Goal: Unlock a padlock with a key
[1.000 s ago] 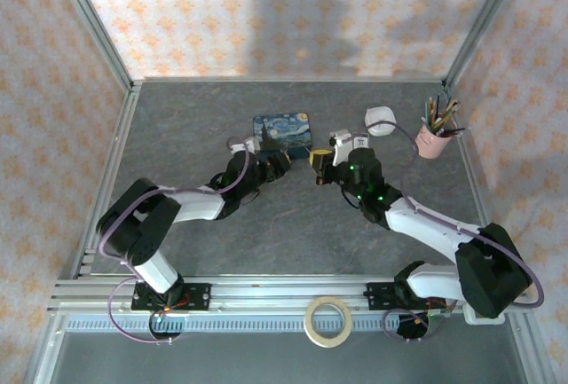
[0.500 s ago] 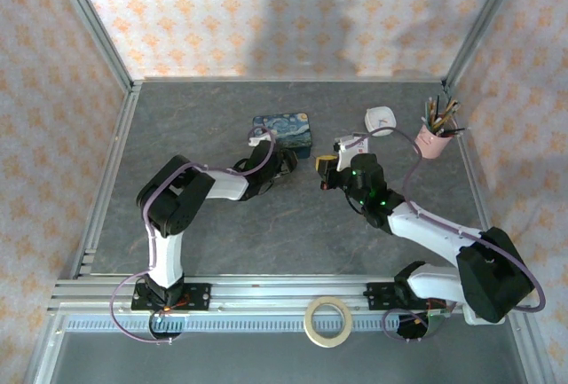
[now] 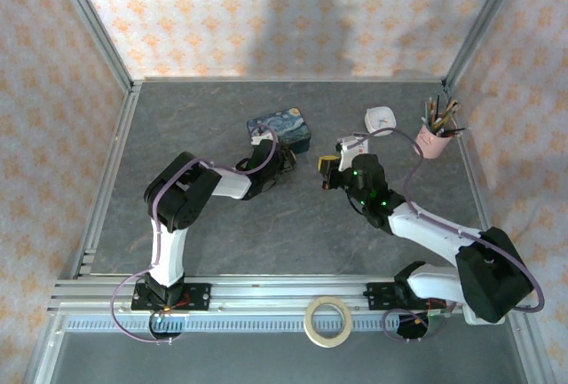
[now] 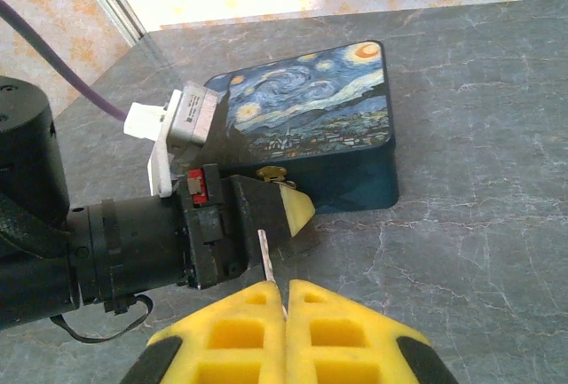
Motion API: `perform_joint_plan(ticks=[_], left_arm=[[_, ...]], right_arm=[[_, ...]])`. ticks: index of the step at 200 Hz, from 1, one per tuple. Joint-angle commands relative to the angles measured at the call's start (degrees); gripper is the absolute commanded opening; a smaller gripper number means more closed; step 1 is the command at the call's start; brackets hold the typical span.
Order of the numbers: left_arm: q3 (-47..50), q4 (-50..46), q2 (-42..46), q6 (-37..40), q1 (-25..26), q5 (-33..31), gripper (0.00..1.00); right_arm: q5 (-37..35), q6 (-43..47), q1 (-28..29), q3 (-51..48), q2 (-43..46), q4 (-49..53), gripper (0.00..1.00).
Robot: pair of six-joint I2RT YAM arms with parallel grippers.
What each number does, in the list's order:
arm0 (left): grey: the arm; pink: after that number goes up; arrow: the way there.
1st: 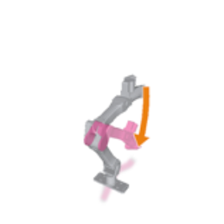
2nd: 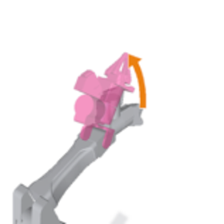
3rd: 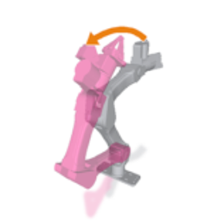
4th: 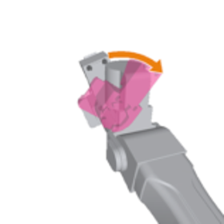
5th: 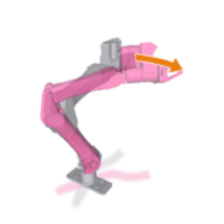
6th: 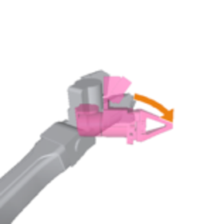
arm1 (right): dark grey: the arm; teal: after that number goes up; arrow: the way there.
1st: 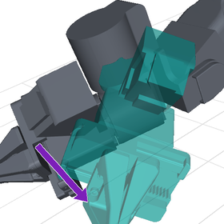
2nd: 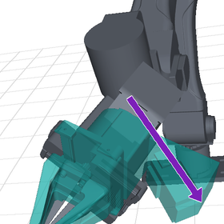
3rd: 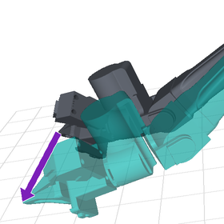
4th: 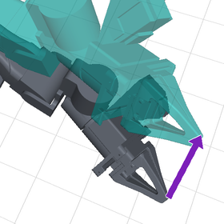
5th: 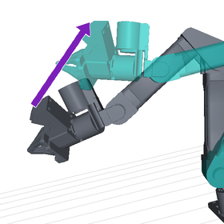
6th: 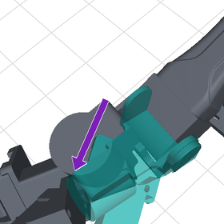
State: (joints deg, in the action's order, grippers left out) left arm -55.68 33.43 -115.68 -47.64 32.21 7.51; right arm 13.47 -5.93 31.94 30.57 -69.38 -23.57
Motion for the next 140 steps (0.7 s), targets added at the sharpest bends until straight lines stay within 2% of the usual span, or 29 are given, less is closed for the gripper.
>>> perform_joint_plan(ticks=[1, 19, 45, 90, 140], left_arm=[[3.38, 0.57, 0.74, -2.84, -1.64, 2.63, 0.05], [5.23, 3.82, 2.27, -5.37, -2.87, 5.85, 0.00], [6.44, 7.48, 3.22, -9.30, -4.48, 10.64, 0.00], [7.70, 12.63, 4.92, -16.61, -5.20, 15.27, 0.00], [11.66, 26.10, 5.05, -26.69, -5.57, 18.70, 0.00]], right_arm=[[-0.78, -1.24, -0.56, -1.50, -0.42, -3.16, 0.00], [0.18, -2.26, -0.89, -2.18, -1.05, -4.31, 0.00], [2.56, -4.20, -1.80, -2.43, -3.06, -5.86, 0.00], [16.53, -14.07, -4.88, -2.84, -12.74, -15.41, 0.00], [31.54, -28.52, -5.03, 0.37, -29.74, -31.93, 0.00]])
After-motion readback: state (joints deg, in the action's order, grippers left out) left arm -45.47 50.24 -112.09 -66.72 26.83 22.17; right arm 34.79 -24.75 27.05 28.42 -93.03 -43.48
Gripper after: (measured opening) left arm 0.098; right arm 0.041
